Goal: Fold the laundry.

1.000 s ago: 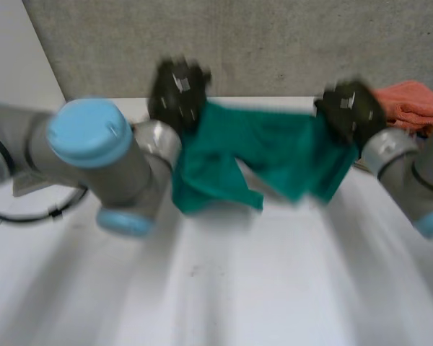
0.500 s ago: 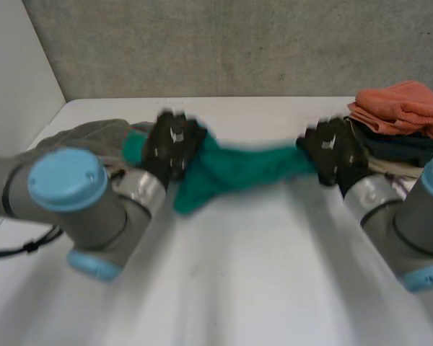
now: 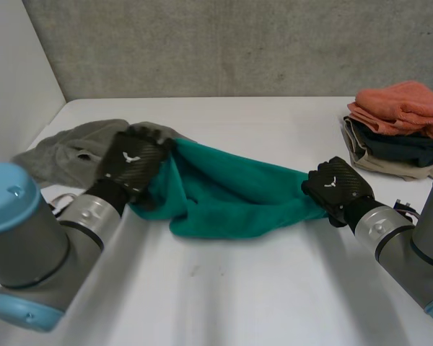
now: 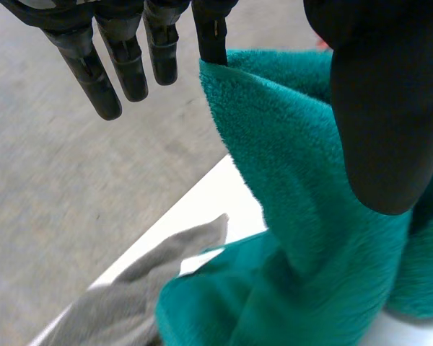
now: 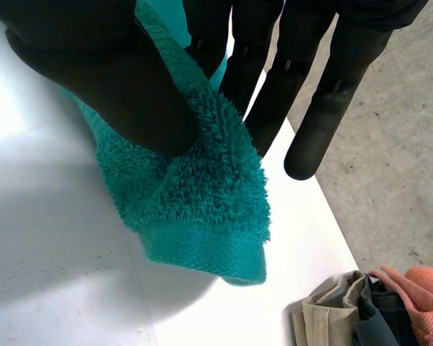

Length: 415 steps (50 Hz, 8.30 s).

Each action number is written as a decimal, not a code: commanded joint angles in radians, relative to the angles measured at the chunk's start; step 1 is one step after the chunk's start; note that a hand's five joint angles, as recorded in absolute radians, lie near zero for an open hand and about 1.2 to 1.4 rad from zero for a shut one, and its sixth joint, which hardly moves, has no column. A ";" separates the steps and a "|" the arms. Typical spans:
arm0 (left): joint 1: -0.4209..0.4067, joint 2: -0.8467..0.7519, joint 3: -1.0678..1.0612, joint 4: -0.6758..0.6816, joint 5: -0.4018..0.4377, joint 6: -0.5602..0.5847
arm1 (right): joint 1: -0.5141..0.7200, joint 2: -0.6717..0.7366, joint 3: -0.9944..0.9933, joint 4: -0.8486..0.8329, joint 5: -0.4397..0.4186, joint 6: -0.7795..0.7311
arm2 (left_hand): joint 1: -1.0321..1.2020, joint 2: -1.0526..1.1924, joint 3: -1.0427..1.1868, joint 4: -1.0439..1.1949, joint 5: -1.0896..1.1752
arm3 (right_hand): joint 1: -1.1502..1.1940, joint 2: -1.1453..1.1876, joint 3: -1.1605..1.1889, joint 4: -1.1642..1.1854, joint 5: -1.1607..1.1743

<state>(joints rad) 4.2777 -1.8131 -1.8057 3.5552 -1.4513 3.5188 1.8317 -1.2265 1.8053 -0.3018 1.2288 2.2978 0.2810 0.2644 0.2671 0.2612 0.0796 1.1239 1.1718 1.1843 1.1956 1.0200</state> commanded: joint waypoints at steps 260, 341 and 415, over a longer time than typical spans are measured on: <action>0.277 0.446 0.132 -0.148 0.098 -0.104 | -0.066 -0.297 -0.573 0.678 0.092 0.140 | 1.115 1.132 1.129 1.135 1.142 | 0.272 0.224 0.212 0.201 0.202; 0.026 0.262 0.109 -0.041 -0.123 -0.024 | -0.054 -0.307 -0.417 0.579 0.089 0.167 | 1.115 1.132 1.129 1.135 1.142 | 0.272 0.224 0.212 0.201 0.202; 0.103 -0.108 0.006 0.309 -0.129 0.152 | -0.040 0.188 -0.277 0.138 0.083 0.359 | 1.115 1.132 1.129 1.135 1.142 | -0.672 -0.719 -0.732 -0.743 -0.742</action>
<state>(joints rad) 4.3731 -1.9714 -1.7913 3.8639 -1.5774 3.6729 1.8194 -1.0119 1.5436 -0.2344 1.3630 2.5541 1.1368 1.1981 1.1950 1.2006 0.9934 0.6377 0.6649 0.6822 0.6805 0.4905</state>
